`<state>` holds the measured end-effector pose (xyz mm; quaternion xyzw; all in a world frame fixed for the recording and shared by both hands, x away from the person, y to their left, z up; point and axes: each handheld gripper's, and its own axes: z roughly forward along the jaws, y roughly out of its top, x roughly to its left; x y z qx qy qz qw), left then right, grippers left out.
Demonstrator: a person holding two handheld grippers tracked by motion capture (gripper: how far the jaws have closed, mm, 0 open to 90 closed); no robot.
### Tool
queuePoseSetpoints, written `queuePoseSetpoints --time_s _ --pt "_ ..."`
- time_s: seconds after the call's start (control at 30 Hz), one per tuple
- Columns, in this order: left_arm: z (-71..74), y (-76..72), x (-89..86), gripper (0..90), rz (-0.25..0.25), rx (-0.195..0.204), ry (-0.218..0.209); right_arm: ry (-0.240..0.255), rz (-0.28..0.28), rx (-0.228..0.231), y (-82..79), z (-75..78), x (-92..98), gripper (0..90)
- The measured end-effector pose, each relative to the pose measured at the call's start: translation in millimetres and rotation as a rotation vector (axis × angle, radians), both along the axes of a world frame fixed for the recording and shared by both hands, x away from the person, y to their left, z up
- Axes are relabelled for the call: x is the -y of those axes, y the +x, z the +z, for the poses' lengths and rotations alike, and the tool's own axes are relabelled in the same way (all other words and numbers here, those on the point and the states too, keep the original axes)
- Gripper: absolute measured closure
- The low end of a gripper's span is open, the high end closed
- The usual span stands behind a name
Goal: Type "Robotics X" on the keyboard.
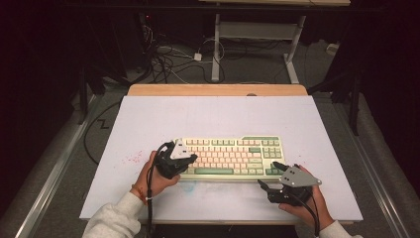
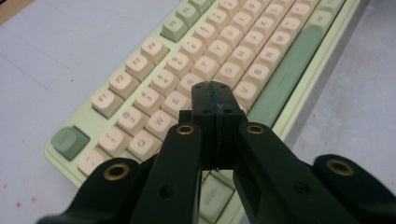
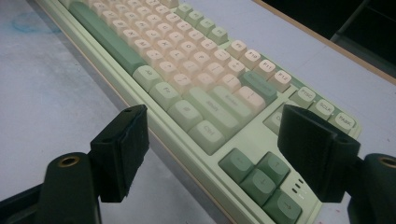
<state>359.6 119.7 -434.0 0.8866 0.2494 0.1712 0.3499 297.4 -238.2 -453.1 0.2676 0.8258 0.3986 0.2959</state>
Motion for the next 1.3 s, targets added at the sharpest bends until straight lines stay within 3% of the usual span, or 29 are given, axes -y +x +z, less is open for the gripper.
queuePoseSetpoints --time_s 0.5,0.93,1.3 --pt "-2.4 28.2 36.4 87.9 -0.027 -0.035 0.084 -0.017 0.001 -0.006 1.3 -2.8 -0.3 25.0" --pt "-9.2 42.4 50.9 87.8 -0.033 -0.061 0.12 -0.027 0.003 -0.014 1.4 -4.3 -0.5 25.0" --pt "-12.8 45.0 55.3 87.8 -0.041 -0.075 0.144 -0.04 0.008 -0.014 1.6 -4.8 -0.9 25.0"
